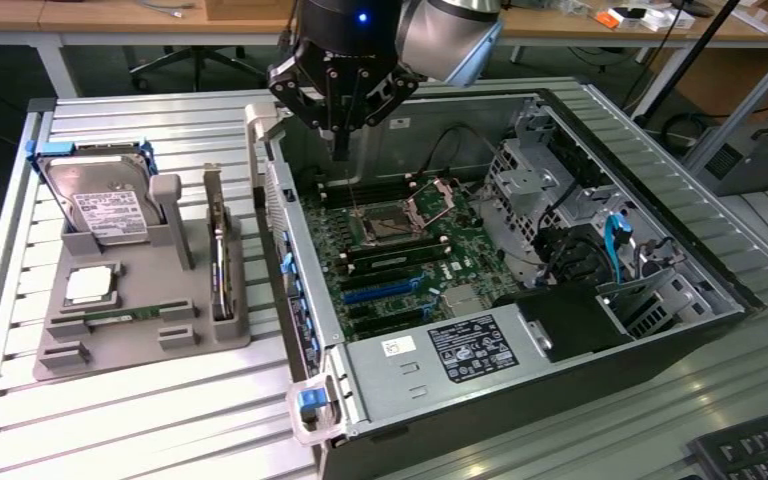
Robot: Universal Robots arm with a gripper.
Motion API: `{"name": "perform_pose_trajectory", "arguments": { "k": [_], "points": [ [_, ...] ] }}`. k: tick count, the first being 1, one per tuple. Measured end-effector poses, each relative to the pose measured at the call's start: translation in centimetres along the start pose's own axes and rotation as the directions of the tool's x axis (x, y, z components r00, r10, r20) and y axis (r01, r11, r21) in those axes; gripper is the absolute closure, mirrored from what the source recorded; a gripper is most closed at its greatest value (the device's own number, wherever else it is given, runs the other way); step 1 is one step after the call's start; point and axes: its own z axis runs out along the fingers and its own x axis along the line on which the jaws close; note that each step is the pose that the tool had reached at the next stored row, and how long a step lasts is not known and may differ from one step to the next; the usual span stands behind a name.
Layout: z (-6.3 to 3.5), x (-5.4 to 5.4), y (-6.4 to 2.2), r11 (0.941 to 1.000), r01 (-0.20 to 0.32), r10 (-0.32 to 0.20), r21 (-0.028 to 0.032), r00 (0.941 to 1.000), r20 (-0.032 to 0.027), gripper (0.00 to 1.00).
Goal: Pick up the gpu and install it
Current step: 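Reach for the gpu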
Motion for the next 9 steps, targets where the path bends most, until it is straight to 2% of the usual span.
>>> {"name": "perform_pose_trajectory", "arguments": {
  "k": [9],
  "points": [
    [0.02, 0.34, -0.03, 1.0000, 0.000, 0.000, -0.0001, 1.0000, 0.0001, 0.90]
  ]
}}
